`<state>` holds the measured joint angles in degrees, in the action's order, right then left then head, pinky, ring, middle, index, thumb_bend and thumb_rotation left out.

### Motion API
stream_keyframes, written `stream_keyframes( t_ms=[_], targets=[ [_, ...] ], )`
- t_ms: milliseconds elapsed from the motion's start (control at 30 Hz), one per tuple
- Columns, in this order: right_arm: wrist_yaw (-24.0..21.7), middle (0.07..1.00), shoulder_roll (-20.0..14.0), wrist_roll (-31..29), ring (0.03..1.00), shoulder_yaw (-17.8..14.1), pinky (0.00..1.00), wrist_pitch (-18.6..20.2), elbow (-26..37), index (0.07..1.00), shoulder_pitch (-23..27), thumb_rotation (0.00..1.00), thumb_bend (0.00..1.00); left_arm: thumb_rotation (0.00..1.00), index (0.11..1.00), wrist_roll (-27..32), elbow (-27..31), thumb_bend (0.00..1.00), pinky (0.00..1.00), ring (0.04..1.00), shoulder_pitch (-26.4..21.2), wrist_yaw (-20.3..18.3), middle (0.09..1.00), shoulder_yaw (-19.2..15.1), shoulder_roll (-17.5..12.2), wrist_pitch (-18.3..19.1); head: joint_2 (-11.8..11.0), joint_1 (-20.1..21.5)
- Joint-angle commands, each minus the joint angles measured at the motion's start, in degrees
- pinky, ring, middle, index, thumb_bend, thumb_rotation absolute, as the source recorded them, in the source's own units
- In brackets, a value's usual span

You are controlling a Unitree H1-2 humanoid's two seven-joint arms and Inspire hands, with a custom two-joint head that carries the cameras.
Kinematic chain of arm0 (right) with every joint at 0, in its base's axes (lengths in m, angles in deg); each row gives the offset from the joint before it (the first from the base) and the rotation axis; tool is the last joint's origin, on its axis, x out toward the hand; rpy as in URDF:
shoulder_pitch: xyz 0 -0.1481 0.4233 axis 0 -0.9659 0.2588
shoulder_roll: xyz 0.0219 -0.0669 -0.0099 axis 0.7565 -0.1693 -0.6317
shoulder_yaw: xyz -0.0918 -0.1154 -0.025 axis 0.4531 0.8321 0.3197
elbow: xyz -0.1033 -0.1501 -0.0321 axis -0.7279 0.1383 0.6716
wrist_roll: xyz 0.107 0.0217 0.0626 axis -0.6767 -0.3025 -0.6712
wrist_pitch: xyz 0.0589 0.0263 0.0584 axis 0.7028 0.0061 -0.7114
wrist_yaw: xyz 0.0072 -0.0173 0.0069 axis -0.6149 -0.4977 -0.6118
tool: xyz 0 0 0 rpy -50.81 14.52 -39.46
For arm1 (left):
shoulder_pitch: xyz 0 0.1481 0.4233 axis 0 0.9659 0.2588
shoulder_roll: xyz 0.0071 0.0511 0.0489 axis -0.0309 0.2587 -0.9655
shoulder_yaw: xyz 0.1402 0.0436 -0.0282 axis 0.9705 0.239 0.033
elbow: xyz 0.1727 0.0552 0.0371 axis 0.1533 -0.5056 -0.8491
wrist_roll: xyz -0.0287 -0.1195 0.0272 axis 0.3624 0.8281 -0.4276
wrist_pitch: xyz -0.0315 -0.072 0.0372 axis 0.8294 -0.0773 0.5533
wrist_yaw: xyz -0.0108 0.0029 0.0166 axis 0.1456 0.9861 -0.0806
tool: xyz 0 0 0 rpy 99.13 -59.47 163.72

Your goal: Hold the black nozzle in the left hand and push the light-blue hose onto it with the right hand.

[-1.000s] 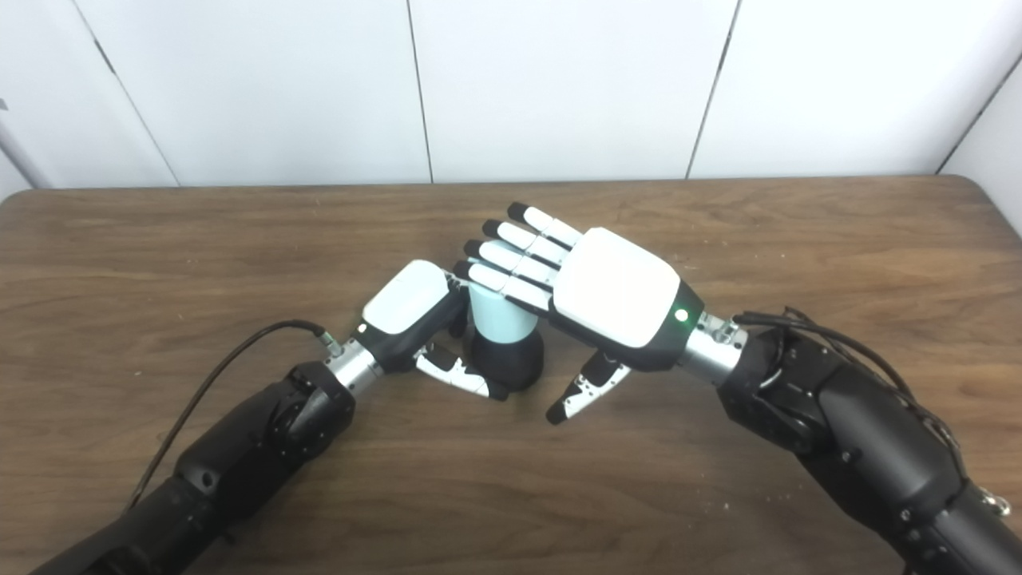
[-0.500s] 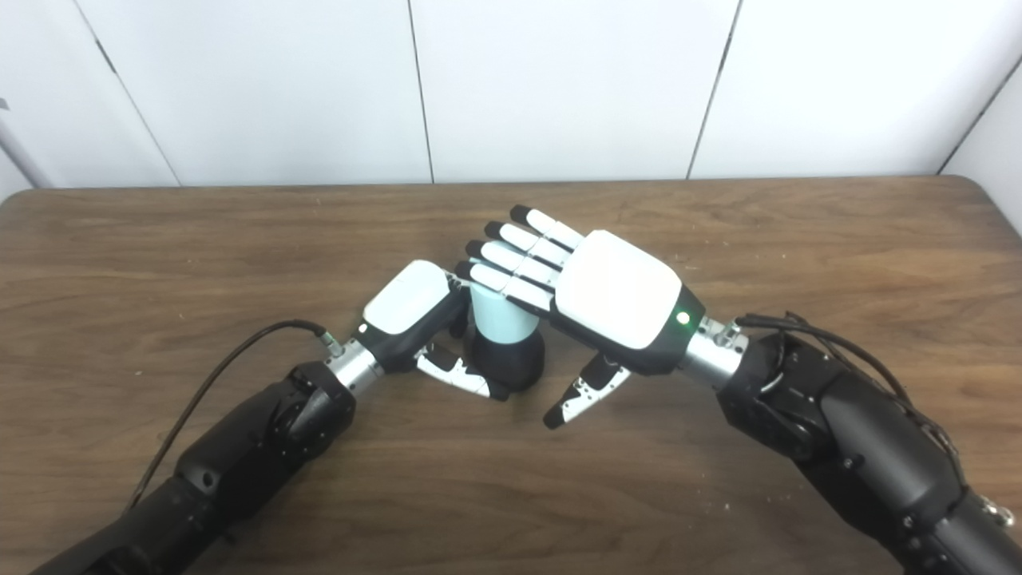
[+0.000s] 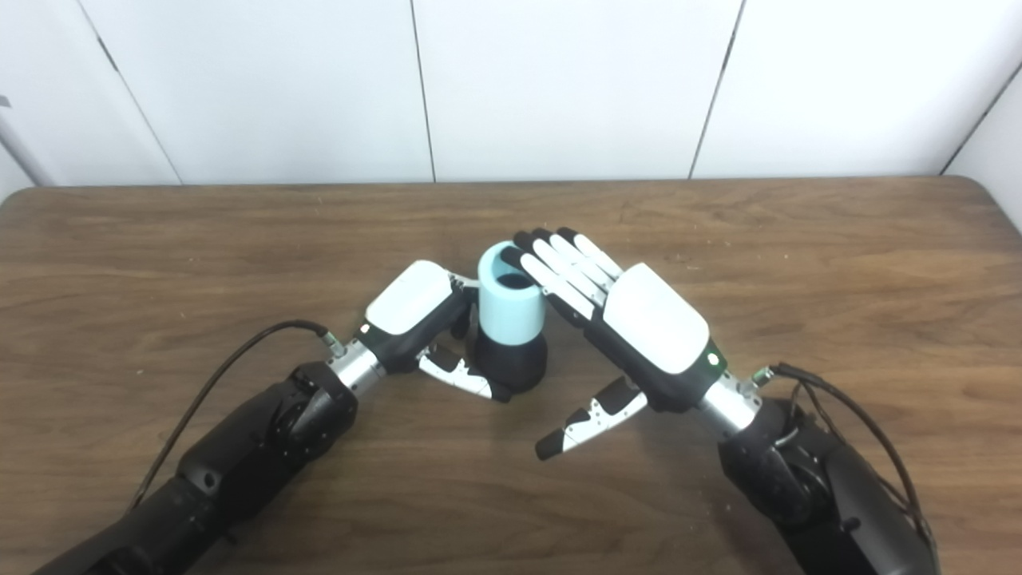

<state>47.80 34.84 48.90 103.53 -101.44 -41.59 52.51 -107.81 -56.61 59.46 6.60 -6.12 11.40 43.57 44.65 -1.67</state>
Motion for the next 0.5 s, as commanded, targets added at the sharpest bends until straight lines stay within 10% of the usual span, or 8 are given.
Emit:
stream_keyframes(
  t_ms=[0,467],
  targets=[
    [2.61,1.0,0.69,0.46,1.0,-4.31,1.0,0.54,2.63,1.0,1.79,0.81,0.83,0.43,0.424,-3.25,-3.7,0.63,0.28,0.337,6.65,-10.33,0.373,4.3,-1.67,2.48,0.01,-0.07],
    [3.42,1.0,5.16,-4.52,1.0,-12.59,1.0,0.91,-1.16,1.0,-1.61,0.9,0.79,0.47,0.372,-2.15,-2.91,0.69,0.27,0.329,6.9,-11.04,0.369,3.94,-2.5,1.81,-0.71,-0.59]
  ],
)
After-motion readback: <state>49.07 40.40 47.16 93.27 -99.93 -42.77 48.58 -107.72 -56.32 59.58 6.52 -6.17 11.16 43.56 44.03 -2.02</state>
